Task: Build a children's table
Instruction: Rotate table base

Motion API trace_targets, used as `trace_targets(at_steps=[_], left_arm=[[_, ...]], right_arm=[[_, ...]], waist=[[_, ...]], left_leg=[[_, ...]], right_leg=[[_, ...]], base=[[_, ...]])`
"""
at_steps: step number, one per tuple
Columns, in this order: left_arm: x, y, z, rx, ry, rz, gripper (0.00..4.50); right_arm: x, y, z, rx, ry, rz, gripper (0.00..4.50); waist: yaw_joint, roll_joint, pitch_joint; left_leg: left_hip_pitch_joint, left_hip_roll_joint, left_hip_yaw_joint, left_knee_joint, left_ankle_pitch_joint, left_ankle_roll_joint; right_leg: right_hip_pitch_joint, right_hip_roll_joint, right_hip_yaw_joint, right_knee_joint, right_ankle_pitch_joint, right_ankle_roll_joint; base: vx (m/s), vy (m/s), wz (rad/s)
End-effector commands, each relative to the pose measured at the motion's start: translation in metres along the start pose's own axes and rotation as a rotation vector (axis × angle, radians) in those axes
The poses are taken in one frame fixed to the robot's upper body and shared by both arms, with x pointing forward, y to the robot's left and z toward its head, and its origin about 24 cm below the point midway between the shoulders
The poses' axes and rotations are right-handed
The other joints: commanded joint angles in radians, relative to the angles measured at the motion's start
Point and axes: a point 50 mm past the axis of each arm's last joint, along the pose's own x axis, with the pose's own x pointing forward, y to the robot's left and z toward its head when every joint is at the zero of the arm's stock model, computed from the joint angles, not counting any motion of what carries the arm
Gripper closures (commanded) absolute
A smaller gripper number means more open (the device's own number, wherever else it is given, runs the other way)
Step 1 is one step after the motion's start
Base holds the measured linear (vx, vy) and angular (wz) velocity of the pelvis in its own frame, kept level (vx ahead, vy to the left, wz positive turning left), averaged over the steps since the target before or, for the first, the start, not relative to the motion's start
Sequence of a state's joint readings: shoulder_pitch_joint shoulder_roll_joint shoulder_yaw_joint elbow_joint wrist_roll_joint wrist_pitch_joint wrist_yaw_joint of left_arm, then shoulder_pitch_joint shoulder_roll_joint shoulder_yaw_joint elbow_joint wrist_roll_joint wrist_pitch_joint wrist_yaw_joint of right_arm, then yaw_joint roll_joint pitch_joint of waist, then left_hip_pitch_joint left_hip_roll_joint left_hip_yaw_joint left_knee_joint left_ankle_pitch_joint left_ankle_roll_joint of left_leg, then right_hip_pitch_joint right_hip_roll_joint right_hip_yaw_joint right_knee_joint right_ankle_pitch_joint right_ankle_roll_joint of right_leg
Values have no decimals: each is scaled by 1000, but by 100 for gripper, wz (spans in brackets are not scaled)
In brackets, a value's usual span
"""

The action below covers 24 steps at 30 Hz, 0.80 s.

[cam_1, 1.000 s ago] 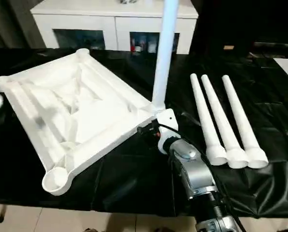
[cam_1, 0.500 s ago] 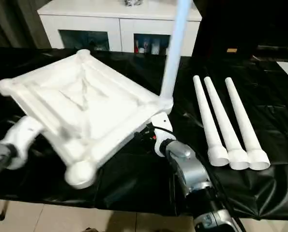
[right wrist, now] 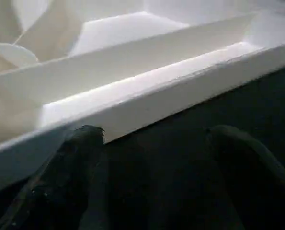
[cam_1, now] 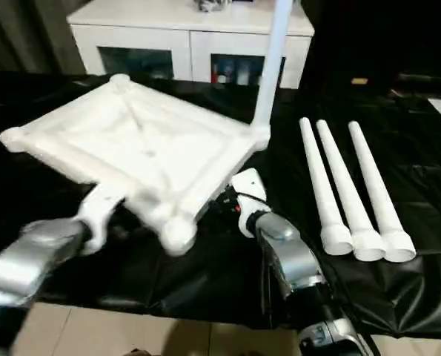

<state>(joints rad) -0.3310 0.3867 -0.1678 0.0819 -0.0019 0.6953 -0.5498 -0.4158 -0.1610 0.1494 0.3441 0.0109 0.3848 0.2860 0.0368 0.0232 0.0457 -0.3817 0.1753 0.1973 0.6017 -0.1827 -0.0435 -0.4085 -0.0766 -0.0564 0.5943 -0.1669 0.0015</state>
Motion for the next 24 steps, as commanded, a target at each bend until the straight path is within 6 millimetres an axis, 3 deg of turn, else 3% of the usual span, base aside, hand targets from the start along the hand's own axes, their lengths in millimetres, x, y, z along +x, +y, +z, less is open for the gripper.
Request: trace_targets(at_steps=[1, 3, 6, 8, 13, 16, 21, 24], left_arm=[[4, 2, 10, 47, -38, 34, 4], [11, -1, 16, 51, -64, 38, 4], [16, -4, 25, 67, -104, 42, 4], [19, -5, 32, 64, -142, 44, 4], [9, -15, 47, 96, -293, -63, 0], [1, -20, 52, 128, -325, -134, 0], [-14, -31, 58, 196, -355, -274, 0], [-24, -38, 61, 228, -362, -358, 0]], right_arm=[[-5, -18, 10, -9, -3, -92, 61], [-9, -29, 13, 2, 13, -122, 61], [-13, -47, 16, -38, 71, -212, 61], [-15, -62, 20, -69, 123, -267, 61], [-20, -98, 31, 42, 226, -335, 23], [-19, -105, 31, 58, 304, -325, 7], [-20, -114, 20, 102, 430, -352, 7], [-20, -114, 12, 156, 488, -343, 7]], waist=[[-7, -1, -59], [-10, 1, -61], [-8, -2, -66], [-9, -3, -67], [-7, -6, -71], [-6, -13, -67], [-4, -20, -66], [-6, -16, -64]], left_leg=[[27, 44, -29, -83, -300, -27], [21, 45, -30, -82, -282, -19], [25, 41, -24, -74, -243, -5], [15, 40, -25, -71, -198, 6], [18, 43, -23, -65, -158, 31], [16, 44, -21, -63, -166, 34], [19, 46, -20, -62, -162, 26], [22, 46, -19, -64, -166, 15]], right_leg=[[33, -52, 45, -76, -304, -151], [38, -56, 45, -72, -284, -155], [38, -52, 46, -74, -243, -168], [47, -53, 44, -65, -199, -188], [49, -55, 41, -58, -147, -225], [51, -57, 41, -57, -165, -243], [47, -61, 42, -57, -214, -233], [44, -56, 41, -55, -210, -235]], base=[[0, 0, 0], [0, 0, 0], [0, 0, 0], [0, 0, 0], [0, 0, 0], [0, 0, 0], [0, 0, 0], [0, 0, 0]])
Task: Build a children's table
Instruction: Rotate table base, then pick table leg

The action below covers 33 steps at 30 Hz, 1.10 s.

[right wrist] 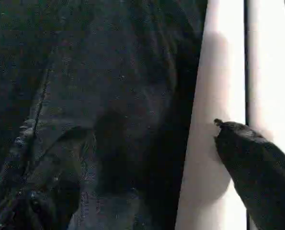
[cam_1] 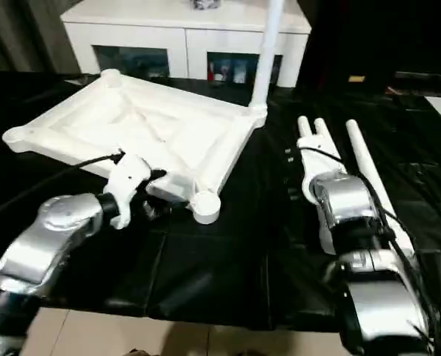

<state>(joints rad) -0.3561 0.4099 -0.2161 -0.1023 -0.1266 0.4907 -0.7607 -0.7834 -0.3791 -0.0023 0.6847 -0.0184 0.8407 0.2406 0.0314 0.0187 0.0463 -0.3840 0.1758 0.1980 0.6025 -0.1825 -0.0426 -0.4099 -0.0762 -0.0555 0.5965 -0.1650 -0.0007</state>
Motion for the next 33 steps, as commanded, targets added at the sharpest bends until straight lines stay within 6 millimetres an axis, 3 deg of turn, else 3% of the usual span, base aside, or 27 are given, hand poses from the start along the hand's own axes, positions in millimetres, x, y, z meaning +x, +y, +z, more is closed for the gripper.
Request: trace_targets(at_steps=[1, 6, 7, 10, 11, 14, 15, 16, 19, 26, 33], left_arm=[[-2, -7, 7, 17, -15, -62, 0], [-7, -13, 15, 39, -21, -114, 0], [-7, -12, 15, 42, -20, -113, 0], [-8, -11, 16, 44, -15, -109, 0], [-8, -10, 16, 44, -12, -109, 0], [-9, -8, 18, 51, -2, -102, 0], [-8, -8, 18, 55, 1, -98, 0], [-8, -7, 19, 56, 1, -96, 0], [-8, -6, 18, 60, 6, -91, 0], [-10, -6, 17, 64, 16, -95, 0], [-10, -6, 16, 67, 21, -94, 0]], right_arm=[[4, -3, -13, 26, 85, 0, 7], [8, -7, -24, 43, 151, -41, 7], [9, -8, -24, 50, 143, -47, 7], [8, -8, -21, 70, 120, -45, 7], [8, -9, -17, 83, 104, -47, 7], [7, -10, -7, 101, 44, -47, 7], [5, -11, -2, 112, 16, -43, 7], [2, -11, 6, 118, -25, -33, 7], [-3, -10, 16, 89, -73, -15, 7], [-10, -8, 27, 37, -108, 2, 7], [-12, -16, 22, -2, -54, -67, 7]], waist=[[0, -14, -62], [0, -11, -61], [1, -7, -60], [0, -9, -60], [0, -4, -61], [-2, -8, -62], [-2, -1, -63], [-3, -6, -64], [-3, -6, -66], [-4, -8, -66], [0, -5, -64]], left_leg=[[24, 46, -19, -66, -180, 8], [30, 46, -20, -69, -234, -34], [30, 45, -21, -70, -240, -37], [31, 44, -21, -69, -259, -45], [30, 44, -23, -70, -256, -47], [29, 43, -22, -69, -256, -46], [29, 43, -22, -68, -254, -46], [28, 42, -22, -68, -248, -42], [24, 42, -21, -66, -215, -29], [23, 43, -19, -64, -185, -9], [27, 42, -19, -65, -210, -30]], right_leg=[[44, -57, 41, -59, -226, -230], [40, -54, 41, -60, -255, -213], [40, -54, 41, -61, -257, -210], [40, -54, 42, -64, -272, -199], [42, -55, 41, -62, -267, -197], [42, -54, 41, -62, -258, -199], [43, -55, 41, -61, -252, -201], [45, -53, 40, -60, -240, -202], [48, -53, 40, -56, -203, -214], [48, -51, 40, -53, -176, -231], [45, -50, 42, -56, -215, -220]], base=[[0, 0, 0], [0, 0, 0], [0, 0, 0], [0, 0, 0], [0, 0, 0], [0, 0, 0], [0, 0, 0], [0, 0, 0], [0, 0, 0], [0, 0, 0], [0, 0, 0]])
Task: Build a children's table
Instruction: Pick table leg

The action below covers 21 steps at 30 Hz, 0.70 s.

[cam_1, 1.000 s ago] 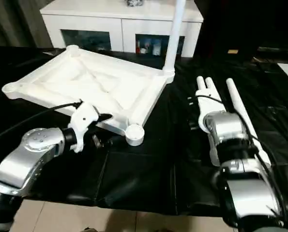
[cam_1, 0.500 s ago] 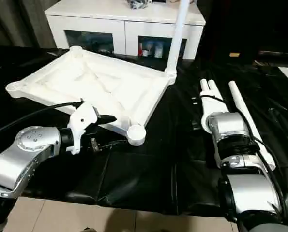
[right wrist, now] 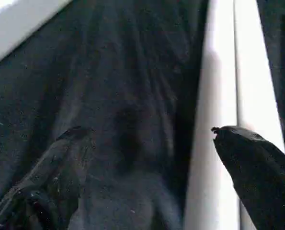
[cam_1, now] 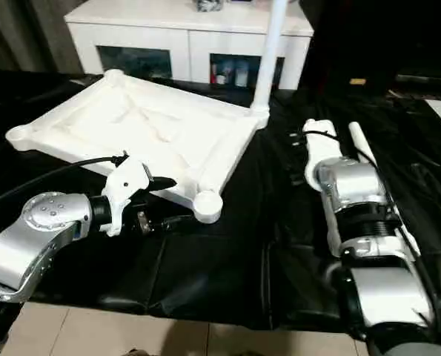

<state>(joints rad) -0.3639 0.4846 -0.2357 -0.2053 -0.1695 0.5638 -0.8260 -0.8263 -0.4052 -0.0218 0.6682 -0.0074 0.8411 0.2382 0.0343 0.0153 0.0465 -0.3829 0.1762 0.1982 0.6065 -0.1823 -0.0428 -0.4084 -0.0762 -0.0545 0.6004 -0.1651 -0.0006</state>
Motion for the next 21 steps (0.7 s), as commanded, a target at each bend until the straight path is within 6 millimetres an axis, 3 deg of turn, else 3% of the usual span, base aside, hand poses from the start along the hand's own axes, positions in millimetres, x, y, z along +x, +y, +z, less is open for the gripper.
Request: trace_targets(at_steps=[1, 12, 15, 21], left_arm=[[1, -1, 4, 24, 0, -6, 0], [3, -3, 5, 22, -1, -21, 0], [2, -3, 7, 21, -9, -29, 0], [3, -5, 15, 18, -48, -52, 0]], right_arm=[[-1, -8, -1, -21, 22, -60, 7], [8, -4, -34, -53, 168, -33, 7], [8, 0, -32, -52, 166, -12, 7], [-1, 5, -10, -60, 95, 6, 7]], waist=[[-3, -2, -64], [-5, -3, -65], [-6, -2, -65], [-4, -1, -65]], left_leg=[[25, 42, -20, -69, -208, -33], [22, 41, -20, -66, -202, -21], [23, 42, -20, -66, -205, -22], [24, 42, -21, -67, -208, -25]], right_leg=[[44, -52, 40, -59, -214, -220], [48, -52, 40, -58, -202, -226], [47, -52, 40, -59, -206, -226], [47, -51, 40, -57, -204, -227]], base=[[0, 0, 0], [0, 0, 0], [0, 0, 0], [0, 0, 0]])
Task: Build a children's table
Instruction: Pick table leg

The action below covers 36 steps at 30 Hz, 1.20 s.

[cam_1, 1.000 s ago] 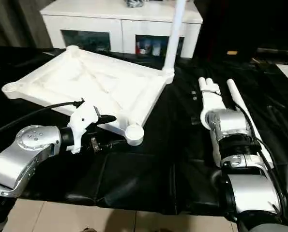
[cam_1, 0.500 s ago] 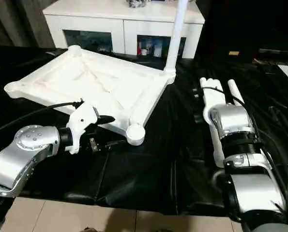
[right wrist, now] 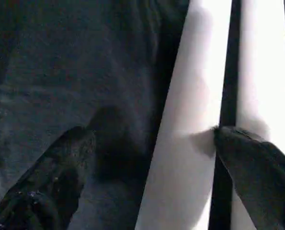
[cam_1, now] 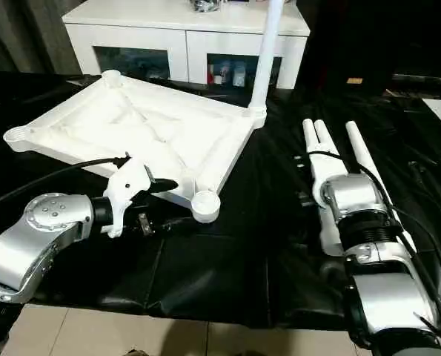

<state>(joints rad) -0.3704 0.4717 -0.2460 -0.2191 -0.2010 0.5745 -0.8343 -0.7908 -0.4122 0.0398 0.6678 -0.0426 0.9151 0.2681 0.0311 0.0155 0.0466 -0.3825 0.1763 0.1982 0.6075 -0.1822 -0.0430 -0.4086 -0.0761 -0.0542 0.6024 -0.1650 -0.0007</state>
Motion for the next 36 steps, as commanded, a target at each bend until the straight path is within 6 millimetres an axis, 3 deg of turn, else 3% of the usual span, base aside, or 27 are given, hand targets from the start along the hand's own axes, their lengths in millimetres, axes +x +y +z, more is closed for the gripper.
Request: trace_targets(at_steps=[1, 5, 11, 16, 22, 27, 36], left_arm=[[0, 0, 10, 33, -18, -14, 0], [0, 0, 11, 35, -17, -15, 0], [0, 1, 11, 39, -11, -14, 0], [-1, 1, 10, 42, -5, -12, 0], [-3, 2, 11, 48, 0, -9, 0], [-3, 3, 12, 49, -2, -10, 0], [-3, 4, 12, 56, -2, -6, 0]], right_arm=[[-8, 1, 14, -2, -38, 7, 7], [-8, 0, 14, -10, -26, -3, 7], [7, 3, -15, 27, 93, 7, 7], [13, 8, -27, 80, 131, 42, 7], [13, 7, -27, 139, 126, 57, 80], [12, 5, -26, 154, 120, 52, 109], [12, 3, -26, 195, 116, 28, 192]], waist=[[-2, 1, -65], [-1, 1, -65], [-1, -5, -66], [-2, -4, -64], [-3, -1, -62], [-3, -2, -61], [-2, -2, -63]], left_leg=[[24, 42, -21, -68, -207, -26], [25, 42, -20, -67, -205, -28], [23, 41, -20, -66, -200, -28], [23, 42, -21, -67, -215, -31], [26, 41, -22, -67, -246, -40], [26, 40, -23, -68, -261, -44], [25, 39, -22, -67, -245, -43]], right_leg=[[47, -50, 40, -59, -200, -225], [46, -51, 40, -59, -195, -228], [48, -52, 41, -59, -194, -231], [47, -53, 40, -61, -223, -224], [43, -52, 40, -65, -265, -212], [41, -52, 40, -66, -291, -204], [41, -51, 40, -64, -270, -205]], base=[[0, 0, 0], [0, 0, 0], [0, 0, 0], [0, 0, 0], [0, 0, 0], [0, 0, 0], [0, 0, 0]])
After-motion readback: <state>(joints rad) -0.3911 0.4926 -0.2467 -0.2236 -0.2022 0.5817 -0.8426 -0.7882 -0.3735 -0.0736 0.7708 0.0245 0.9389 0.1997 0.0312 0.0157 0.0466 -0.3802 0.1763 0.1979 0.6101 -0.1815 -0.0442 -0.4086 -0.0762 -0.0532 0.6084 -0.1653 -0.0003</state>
